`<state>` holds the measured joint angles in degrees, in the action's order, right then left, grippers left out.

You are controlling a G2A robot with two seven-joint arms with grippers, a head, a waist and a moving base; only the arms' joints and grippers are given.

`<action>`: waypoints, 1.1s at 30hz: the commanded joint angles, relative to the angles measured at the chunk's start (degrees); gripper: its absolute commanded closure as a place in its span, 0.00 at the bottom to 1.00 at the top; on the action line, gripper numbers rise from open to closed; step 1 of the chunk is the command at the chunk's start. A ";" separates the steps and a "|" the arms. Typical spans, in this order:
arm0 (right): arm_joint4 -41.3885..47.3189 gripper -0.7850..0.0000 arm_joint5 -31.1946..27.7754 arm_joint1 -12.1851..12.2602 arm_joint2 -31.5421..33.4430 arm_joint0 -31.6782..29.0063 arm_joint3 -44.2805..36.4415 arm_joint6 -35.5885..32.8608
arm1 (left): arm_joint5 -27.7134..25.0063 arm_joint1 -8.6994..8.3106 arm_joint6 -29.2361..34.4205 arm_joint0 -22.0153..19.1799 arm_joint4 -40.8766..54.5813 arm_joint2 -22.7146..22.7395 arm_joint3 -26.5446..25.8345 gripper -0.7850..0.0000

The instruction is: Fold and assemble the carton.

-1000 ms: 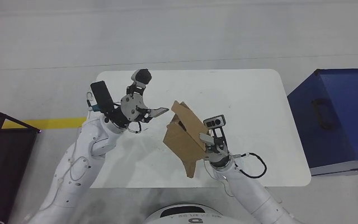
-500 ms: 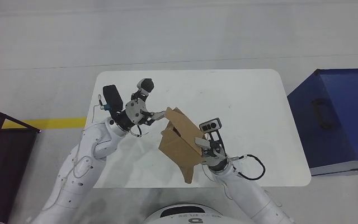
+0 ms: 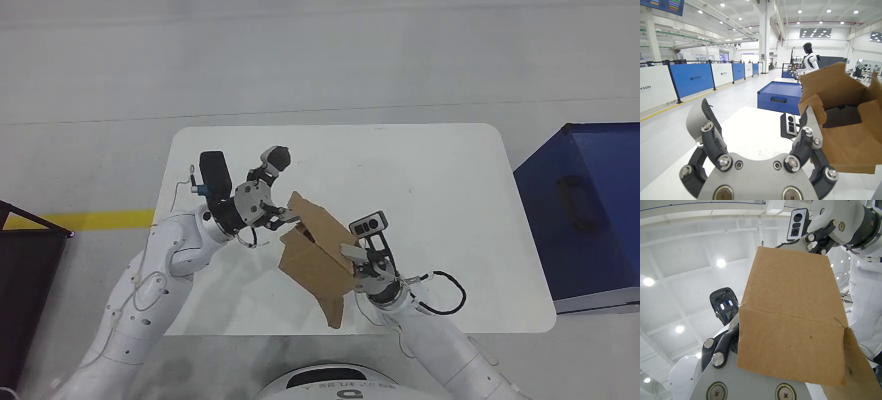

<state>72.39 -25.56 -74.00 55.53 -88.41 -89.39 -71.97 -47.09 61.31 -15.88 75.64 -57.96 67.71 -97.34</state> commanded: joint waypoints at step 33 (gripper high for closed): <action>5.66 1.00 0.50 -1.34 5.84 -1.76 1.79 -1.41 | -1.07 0.57 -4.14 -1.91 0.80 3.85 -4.04 0.00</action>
<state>78.22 -25.17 -75.30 61.39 -90.06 -87.50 -73.32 -47.60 61.82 -20.59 74.39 -56.83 71.98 -101.25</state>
